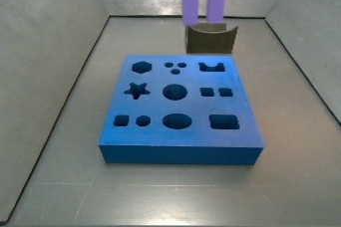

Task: Pick up the double-square object. Rotate the double-square object. Move to above the board. Insert the double-square object.
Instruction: Insert the double-square object.

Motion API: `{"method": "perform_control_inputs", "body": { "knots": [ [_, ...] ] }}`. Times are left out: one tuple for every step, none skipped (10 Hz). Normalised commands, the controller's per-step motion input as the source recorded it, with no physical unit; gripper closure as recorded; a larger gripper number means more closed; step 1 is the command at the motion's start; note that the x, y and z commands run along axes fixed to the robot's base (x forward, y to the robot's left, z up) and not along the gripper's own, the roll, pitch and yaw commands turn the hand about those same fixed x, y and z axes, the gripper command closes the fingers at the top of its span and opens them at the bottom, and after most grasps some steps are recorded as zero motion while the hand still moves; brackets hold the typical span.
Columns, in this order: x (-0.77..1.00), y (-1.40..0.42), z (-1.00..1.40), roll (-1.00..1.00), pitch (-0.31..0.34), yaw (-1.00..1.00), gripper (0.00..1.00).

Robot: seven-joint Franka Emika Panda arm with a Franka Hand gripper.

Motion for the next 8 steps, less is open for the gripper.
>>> {"method": "perform_control_inputs", "body": {
  "knots": [
    [0.44, 0.0, -0.39, -0.1, -0.103, 0.0, 1.0],
    [0.39, -0.01, -0.36, -0.13, -0.071, 0.0, 1.0],
    [0.37, -0.03, -0.43, -0.06, -0.043, 0.0, 1.0],
    [0.4, -0.04, -0.52, 0.0, -0.009, 0.0, 1.0],
    [0.39, -0.06, -0.55, 0.0, 0.0, 0.0, 1.0],
    [0.4, -0.06, -0.55, 0.0, 0.0, 0.0, 1.0],
    [0.37, -0.06, -0.56, 0.0, -0.006, 0.0, 1.0],
    [0.38, -0.02, -0.57, 0.03, 0.0, 0.0, 1.0]
  ]
}}
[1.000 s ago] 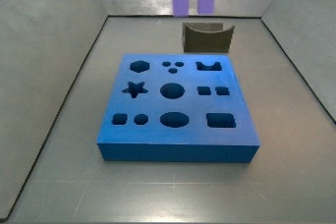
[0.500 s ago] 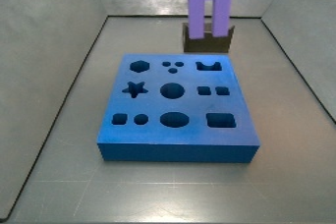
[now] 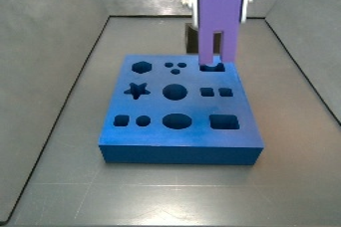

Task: Pick up the double-square object. Rotate the double-square object. Move to above the board. Insert the double-square object.
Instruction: Insert the double-square object.

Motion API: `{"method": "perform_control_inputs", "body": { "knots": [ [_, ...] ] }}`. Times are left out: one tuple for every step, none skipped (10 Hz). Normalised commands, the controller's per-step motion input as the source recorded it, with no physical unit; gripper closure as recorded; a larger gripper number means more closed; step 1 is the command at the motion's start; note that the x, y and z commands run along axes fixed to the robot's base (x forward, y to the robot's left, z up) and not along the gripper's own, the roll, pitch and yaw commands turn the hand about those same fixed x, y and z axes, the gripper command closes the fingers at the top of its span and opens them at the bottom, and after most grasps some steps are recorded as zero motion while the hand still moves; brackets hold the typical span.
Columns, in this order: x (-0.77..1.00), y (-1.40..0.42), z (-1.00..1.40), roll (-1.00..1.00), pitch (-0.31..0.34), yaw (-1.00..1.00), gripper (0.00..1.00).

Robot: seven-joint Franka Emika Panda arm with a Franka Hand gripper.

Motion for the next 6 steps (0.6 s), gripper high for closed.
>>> {"method": "perform_control_inputs", "body": {
  "knots": [
    [0.35, 0.0, -0.56, 0.11, 0.0, 0.04, 1.0],
    [0.28, 0.0, -0.51, 0.22, 0.0, 0.07, 1.0],
    [0.23, -0.02, -0.47, 0.39, 0.057, 0.08, 1.0],
    [0.03, 0.0, -0.2, 0.33, 0.171, 0.02, 1.0],
    [0.0, 0.0, -0.03, 0.0, 0.0, 0.0, 1.0],
    [0.0, -0.06, -0.5, 0.14, -0.06, 0.04, 1.0]
  ]
}}
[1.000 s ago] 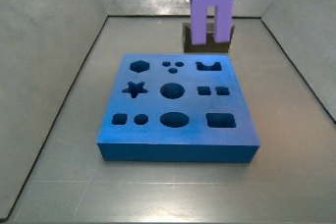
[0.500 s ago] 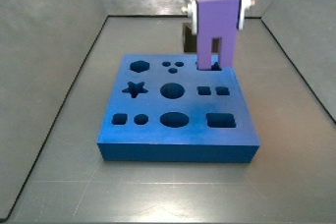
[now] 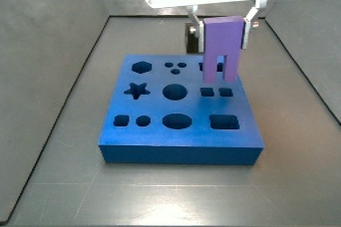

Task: Pick up the double-square object. Rotate the double-square object. Move to above the board. Insert the double-square object.
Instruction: Insert the double-square object.

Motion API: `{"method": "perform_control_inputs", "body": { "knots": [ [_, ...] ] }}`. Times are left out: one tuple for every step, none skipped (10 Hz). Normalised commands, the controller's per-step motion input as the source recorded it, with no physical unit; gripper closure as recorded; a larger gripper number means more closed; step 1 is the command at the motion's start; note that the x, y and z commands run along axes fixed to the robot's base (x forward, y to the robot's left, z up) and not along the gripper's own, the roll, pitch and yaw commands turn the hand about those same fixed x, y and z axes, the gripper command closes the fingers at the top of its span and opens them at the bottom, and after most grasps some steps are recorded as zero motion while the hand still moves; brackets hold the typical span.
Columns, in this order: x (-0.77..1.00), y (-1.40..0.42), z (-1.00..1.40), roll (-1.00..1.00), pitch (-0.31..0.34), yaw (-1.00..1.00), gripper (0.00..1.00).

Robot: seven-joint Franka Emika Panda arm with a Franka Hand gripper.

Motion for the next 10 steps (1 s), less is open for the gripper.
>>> {"method": "perform_control_inputs", "body": {
  "knots": [
    [0.0, -0.11, -0.54, 0.15, -0.054, 0.06, 1.0],
    [0.0, 0.0, -0.19, 0.0, 0.0, 0.0, 1.0],
    [0.0, 0.0, 0.0, -0.01, -0.006, 0.0, 1.0],
    [0.07, -0.01, -0.17, 0.0, 0.0, 0.0, 1.0],
    [0.15, -0.09, -0.31, 0.0, -0.034, 0.0, 1.0],
    [0.15, -0.1, -0.3, 0.0, -0.026, 0.0, 1.0],
    [0.11, -0.07, -0.26, 0.0, 0.0, 0.0, 1.0],
    [0.0, 0.0, -0.06, 0.0, 0.0, 0.0, 1.0],
    [0.0, 0.0, -0.27, 0.05, 0.0, 0.0, 1.0],
    [0.0, 0.0, -0.67, 0.09, -0.086, 0.0, 1.0]
  ]
}}
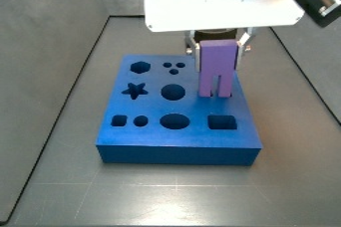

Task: Pick up the double-square object. Rotate the double-square object. Move to above the board. Insert the double-square object.
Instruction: Insert the double-square object.

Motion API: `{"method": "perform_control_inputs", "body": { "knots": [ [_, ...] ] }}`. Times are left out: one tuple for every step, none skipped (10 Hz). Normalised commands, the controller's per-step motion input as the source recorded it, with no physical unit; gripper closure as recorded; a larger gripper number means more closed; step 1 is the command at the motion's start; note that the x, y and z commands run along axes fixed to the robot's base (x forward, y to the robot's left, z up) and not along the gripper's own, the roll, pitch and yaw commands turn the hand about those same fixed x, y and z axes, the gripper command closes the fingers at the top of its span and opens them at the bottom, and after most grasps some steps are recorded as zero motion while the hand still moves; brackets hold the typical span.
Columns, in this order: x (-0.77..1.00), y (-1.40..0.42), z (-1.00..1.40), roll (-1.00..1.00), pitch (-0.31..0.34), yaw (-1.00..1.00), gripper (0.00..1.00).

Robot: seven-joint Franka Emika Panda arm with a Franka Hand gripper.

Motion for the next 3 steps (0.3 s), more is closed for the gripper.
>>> {"method": "perform_control_inputs", "body": {
  "knots": [
    [0.0, -0.08, -0.9, 0.13, -0.166, 0.04, 1.0],
    [0.0, 0.0, 0.0, 0.0, 0.0, 0.0, 0.0],
    [0.0, 0.0, 0.0, 0.0, 0.0, 0.0, 0.0]
  ]
}}
